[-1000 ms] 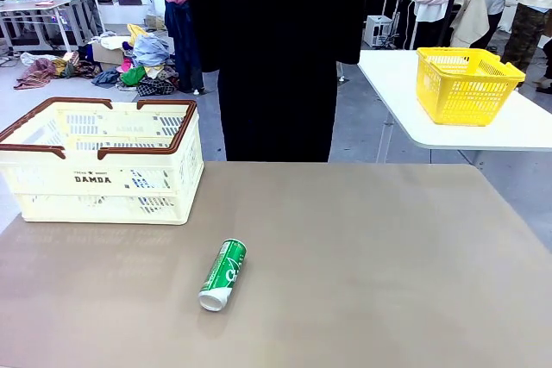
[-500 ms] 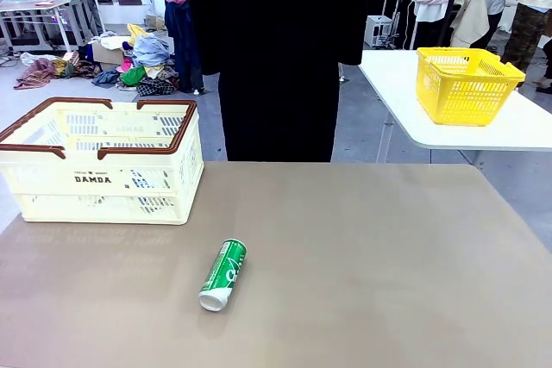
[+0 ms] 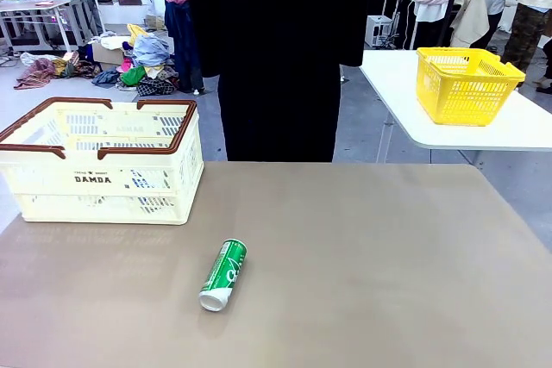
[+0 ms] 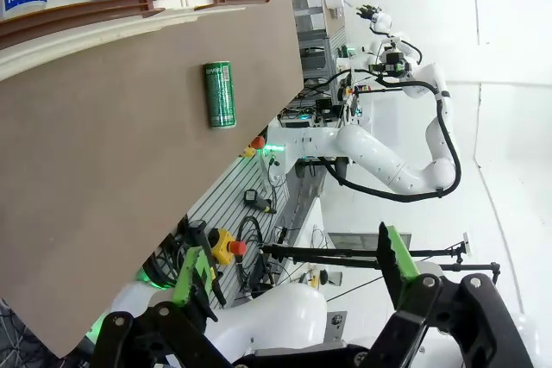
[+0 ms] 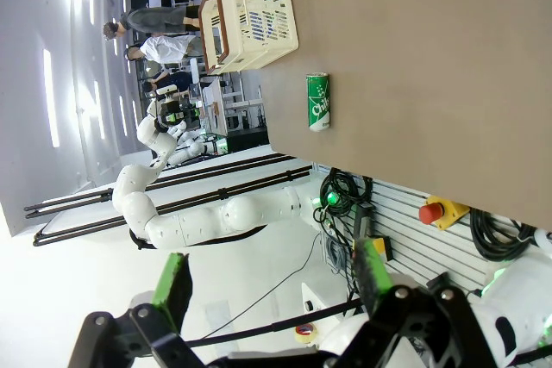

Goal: Place the drinks into the Shopping basket.
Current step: Pick up one drink and place it into the Shopping basket.

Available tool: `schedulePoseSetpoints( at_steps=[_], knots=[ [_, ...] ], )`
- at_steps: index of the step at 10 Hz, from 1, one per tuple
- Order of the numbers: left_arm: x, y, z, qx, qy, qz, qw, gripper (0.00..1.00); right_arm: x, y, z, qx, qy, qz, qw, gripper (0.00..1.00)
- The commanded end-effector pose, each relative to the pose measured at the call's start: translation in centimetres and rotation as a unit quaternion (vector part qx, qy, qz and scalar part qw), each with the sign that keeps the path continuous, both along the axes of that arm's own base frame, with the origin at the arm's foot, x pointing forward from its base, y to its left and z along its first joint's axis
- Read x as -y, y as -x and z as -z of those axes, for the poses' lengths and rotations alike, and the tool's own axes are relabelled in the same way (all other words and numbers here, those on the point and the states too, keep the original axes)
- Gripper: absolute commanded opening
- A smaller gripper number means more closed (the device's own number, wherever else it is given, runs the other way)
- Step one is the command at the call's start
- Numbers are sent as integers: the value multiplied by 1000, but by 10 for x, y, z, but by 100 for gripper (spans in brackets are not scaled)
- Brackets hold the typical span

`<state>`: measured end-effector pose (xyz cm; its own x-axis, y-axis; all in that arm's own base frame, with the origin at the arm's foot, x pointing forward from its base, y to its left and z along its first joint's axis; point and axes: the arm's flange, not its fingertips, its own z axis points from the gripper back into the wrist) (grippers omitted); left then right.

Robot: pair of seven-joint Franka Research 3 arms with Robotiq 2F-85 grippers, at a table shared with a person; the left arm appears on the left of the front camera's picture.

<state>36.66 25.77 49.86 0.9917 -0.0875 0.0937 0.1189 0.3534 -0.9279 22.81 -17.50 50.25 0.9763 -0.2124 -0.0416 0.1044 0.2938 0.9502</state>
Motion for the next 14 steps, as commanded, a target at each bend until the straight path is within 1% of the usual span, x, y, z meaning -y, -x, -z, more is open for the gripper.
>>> schedulePoseSetpoints(
  at_steps=[1, 2, 3, 4, 5, 6, 7, 8, 9, 10, 11, 12, 14],
  knots=[
    [0, 0, 0, 0, 0, 0, 1000, 100, 3, 2, 0, 7, 5, -7, 1000, 100],
    [43, 18, -29, 20, -28, 26, 999, 100, 3, 2, 0, 7, 5, -7, 1000, 100],
    [91, 33, -48, 32, -77, 44, 996, 100, 3, 2, 0, 7, 5, -7, 1000, 100],
    [150, 49, -58, 54, -116, 81, 988, 100, 3, 2, 0, 7, 5, -7, 1000, 100],
    [210, 58, -53, 63, -150, 123, 979, 100, 3, 2, 0, 7, 5, -7, 1000, 100],
    [264, 66, -41, 67, -191, 147, 968, 100, 3, 2, 0, 7, 5, -7, 1000, 100],
    [320, 81, -26, 90, -252, 157, 951, 100, 3, 2, 0, 7, 5, -7, 1000, 100],
    [365, 98, -10, 119, -288, 170, 935, 100, 3, 2, 0, 7, 5, -7, 1000, 100],
    [403, 113, 10, 159, -325, 149, 920, 100, 3, 2, 0, 7, 5, -7, 1000, 100],
    [432, 125, 27, 185, -348, 145, 908, 100, 3, 2, 0, 7, 5, -7, 1000, 100],
    [445, 129, 35, 209, -355, 121, 903, 100, 3, 2, 0, 7, 5, -7, 1000, 100],
    [416, 117, 2, 163, -328, 173, 914, 100, 3, 2, 0, 7, 5, -7, 1000, 100],
    [416, 117, 2, 163, -328, 173, 914, 100, 3, 2, 0, 7, 5, -7, 1000, 100]
  ],
)
